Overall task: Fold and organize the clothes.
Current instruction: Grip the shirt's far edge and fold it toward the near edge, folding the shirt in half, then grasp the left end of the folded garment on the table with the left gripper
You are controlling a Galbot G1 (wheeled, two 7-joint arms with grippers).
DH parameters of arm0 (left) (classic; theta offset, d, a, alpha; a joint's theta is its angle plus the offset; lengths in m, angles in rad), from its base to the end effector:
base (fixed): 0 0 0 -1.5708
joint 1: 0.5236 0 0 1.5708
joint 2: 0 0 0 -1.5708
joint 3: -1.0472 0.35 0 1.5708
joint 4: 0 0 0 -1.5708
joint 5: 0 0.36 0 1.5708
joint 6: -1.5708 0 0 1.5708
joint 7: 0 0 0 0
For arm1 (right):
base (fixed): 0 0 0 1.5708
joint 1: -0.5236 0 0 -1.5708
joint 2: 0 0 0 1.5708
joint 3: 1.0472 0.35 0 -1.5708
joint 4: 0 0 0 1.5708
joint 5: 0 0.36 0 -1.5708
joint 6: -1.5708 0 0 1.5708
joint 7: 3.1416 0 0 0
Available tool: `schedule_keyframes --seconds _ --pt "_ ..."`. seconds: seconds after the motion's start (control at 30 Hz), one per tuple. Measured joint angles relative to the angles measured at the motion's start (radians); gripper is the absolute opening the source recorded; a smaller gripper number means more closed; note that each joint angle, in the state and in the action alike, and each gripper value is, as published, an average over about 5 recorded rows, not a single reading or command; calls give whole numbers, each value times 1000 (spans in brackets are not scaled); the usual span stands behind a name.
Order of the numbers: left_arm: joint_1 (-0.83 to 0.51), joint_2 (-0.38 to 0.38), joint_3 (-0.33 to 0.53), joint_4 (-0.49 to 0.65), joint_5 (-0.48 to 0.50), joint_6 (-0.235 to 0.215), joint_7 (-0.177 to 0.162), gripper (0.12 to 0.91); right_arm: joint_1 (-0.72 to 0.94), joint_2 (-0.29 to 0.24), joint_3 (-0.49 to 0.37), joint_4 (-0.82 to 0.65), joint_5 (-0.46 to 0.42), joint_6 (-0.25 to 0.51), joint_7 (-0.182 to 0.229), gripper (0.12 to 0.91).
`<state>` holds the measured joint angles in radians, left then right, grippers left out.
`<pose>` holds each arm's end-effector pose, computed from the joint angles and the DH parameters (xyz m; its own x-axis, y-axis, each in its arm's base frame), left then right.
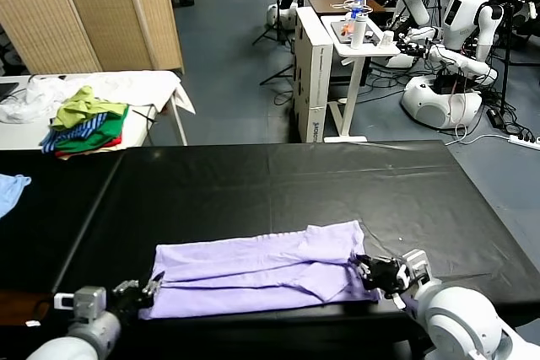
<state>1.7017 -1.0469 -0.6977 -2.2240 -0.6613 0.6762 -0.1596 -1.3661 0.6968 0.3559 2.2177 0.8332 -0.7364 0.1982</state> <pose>0.1693 0.1085 -0.2419 -0.7672 0.0732 0.6373 0.0613 0.9973 -0.0407 0.2307 -0.0712 -0.2048 -0.6905 -0.3002 0.6581 -0.4192 0.9075 -0.0258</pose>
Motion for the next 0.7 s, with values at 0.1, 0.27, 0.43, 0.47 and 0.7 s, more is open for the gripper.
schedule_keyframes --seconds 0.1,0.27,0.43,0.47,0.7 --pt "5 -8 -1 -8 13 0 -4 366 -9 0 17 15 3 0 -9 518" --pt "12 -20 -23 -28 16 -5 -10 681 -10 14 40 27 4 0 -8 818" --pt "-7 -34 -39 -21 8 -48 -13 888 28 66 36 -15 -8 33 24 904" --pt "-16 -38 -39 -15 3 -57 -13 898 39 81 32 -30 -14 48 29 905" --pt "-102 -49 -8 48 -26 -81 -9 907 111 184 -1 -145 -67 109 33 907"
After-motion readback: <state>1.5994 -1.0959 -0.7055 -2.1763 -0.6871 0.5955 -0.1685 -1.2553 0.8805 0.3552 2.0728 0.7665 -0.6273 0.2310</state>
